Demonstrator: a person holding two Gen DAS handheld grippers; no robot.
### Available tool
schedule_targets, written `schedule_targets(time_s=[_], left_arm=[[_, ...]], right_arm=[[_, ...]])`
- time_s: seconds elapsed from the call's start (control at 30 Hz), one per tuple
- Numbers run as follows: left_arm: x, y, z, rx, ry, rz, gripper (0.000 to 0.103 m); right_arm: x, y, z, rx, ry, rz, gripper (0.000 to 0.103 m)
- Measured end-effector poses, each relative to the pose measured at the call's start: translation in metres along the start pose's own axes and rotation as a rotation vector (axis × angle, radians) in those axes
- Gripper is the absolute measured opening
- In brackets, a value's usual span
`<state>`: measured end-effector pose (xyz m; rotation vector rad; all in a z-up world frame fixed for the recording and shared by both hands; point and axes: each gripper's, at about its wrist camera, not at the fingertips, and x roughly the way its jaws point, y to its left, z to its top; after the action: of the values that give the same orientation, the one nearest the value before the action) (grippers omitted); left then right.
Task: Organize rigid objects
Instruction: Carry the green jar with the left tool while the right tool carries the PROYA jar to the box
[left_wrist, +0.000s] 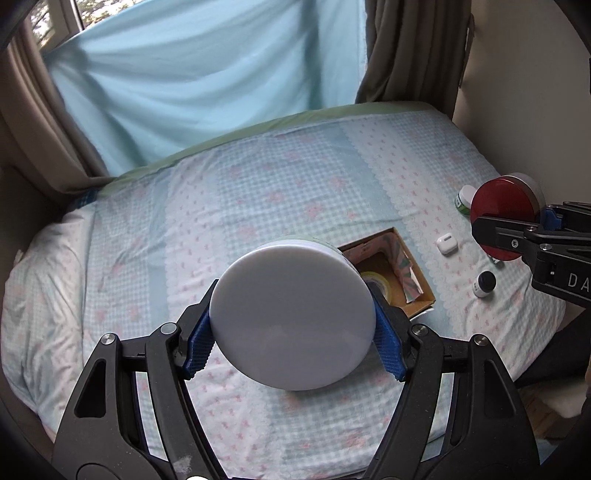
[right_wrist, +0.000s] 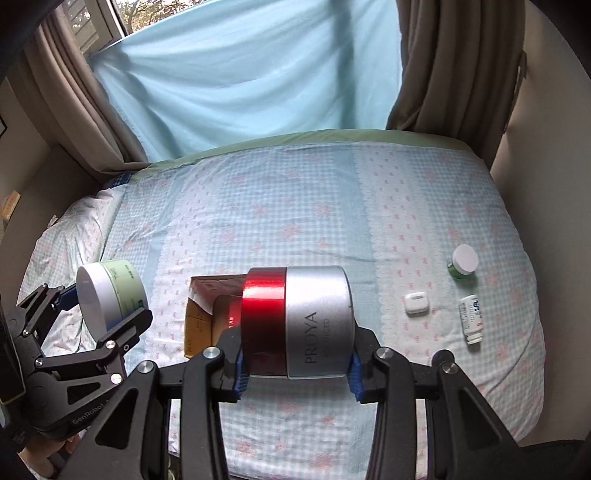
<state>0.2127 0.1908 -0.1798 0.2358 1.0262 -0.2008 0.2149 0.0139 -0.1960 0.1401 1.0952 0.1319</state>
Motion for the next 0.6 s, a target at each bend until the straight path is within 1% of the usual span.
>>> schedule_targets(time_s=[0.13,0.27,0.4,0.6], left_arm=[[0.027,0.021,-0.005,-0.034,0.035,0.005,0.070],[0.061,0.034,-0.007,-0.083,0.090,-0.002,0.070],[0.095,0.038,-0.009,-0.115,0.149,-0.014,0.070],[0.153,0.044,-0.019,-0.159,0.252,-0.028,0.070]], right_arm=[[0.032,0.024,0.004,-0.044,0.046,0.021,0.038],[0.067,0.036,0.007,-0.086,0.106,0.026,0.038],[0.100,0.036,0.008,-0.098,0.163,0.026,0.038],[0.150,0.022,0.010,-0.079,0.257,0.014,0.038]])
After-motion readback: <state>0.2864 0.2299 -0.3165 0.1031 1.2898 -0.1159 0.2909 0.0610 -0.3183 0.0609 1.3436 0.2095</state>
